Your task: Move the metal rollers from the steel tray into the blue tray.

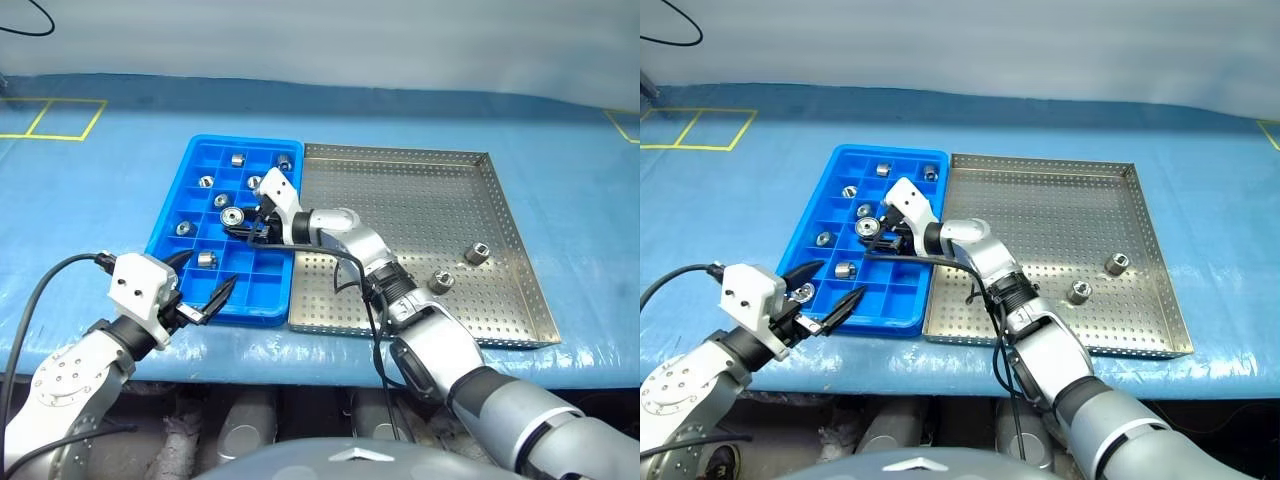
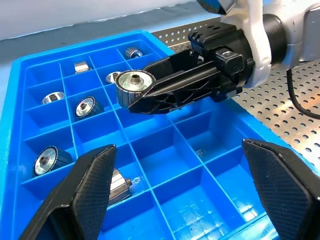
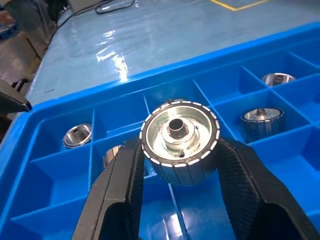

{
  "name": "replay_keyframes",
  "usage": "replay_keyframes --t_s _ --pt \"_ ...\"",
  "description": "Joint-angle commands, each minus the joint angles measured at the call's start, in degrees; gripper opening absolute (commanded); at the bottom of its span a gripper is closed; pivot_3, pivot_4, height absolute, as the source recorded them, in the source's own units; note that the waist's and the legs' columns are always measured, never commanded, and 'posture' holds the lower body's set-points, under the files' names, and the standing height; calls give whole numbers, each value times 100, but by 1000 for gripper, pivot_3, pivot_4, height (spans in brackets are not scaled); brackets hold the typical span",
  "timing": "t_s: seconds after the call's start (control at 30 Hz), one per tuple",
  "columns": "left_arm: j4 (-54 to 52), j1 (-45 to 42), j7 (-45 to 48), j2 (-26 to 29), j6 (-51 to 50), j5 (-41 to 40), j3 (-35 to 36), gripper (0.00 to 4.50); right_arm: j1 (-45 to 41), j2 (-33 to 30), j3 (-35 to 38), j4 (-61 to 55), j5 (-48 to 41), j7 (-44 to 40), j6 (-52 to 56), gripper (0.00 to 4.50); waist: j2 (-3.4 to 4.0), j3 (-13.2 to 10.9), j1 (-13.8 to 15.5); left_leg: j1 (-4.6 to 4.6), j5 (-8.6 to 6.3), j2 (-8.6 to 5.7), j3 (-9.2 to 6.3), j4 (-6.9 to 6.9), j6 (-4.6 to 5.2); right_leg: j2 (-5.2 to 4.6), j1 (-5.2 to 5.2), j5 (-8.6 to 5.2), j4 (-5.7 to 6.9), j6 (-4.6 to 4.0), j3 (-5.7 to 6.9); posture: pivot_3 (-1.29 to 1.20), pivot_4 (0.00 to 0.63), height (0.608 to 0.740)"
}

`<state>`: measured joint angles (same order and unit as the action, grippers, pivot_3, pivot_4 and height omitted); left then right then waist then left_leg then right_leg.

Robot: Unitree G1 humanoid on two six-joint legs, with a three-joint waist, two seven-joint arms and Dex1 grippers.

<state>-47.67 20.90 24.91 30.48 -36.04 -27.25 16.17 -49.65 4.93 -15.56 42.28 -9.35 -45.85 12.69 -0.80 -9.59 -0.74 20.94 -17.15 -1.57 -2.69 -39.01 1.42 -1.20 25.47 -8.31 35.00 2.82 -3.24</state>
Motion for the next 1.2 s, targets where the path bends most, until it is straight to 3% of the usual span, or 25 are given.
replay_keyframes --t_s 0.03,0.07,0.3,0.5,0.73,0.9,1.2 --pt "-226 -23 -36 30 102 51 -22 4387 -239 58 186 113 70 95 -224 1810 1 -1 -1 1 1 0 -4 2 -3 0 0 -1 0 -2 3 135 150 740" --pt "-221 -26 -33 32 105 56 -25 4387 -258 62 206 174 101 141 -244 1810 1 -1 -1 1 2 0 -6 2 -4 0 0 -4 1 -7 6 135 150 740" --pt "-167 -105 0 52 108 48 -108 4387 -186 49 310 61 220 209 -477 4139 2 -1 -2 1 8 2 -24 11 -16 1 -1 -13 7 -23 24 115 150 740" --pt "13 -598 95 70 91 21 -499 4387 447 -409 493 -1420 154 433 -107 4139 3 -2 17 3 10 1 -38 11 -20 -3 -7 -15 6 -26 38 62 150 740" --pt "521 -1500 149 -215 172 43 -1309 4387 2153 -2110 774 -4494 312 754 1480 4139 14 1 -22 24 18 -23 -52 0 -31 -28 -7 -14 -4 -22 49 -50 150 740" --pt "1177 -2225 575 -288 282 53 -1883 4387 3884 -3316 1600 -6478 256 943 2762 4139 25 5 -178 31 3 -6 -34 -2 -7 -16 -2 -20 -3 -18 56 -176 150 740" --pt "1999 -3174 1089 -382 440 294 -2571 4387 4633 -3093 2362 -7055 -195 1599 3632 4139 9 -3 -849 -43 0 6 45 -19 7 18 -72 -34 -1 19 -27 -279 150 740"
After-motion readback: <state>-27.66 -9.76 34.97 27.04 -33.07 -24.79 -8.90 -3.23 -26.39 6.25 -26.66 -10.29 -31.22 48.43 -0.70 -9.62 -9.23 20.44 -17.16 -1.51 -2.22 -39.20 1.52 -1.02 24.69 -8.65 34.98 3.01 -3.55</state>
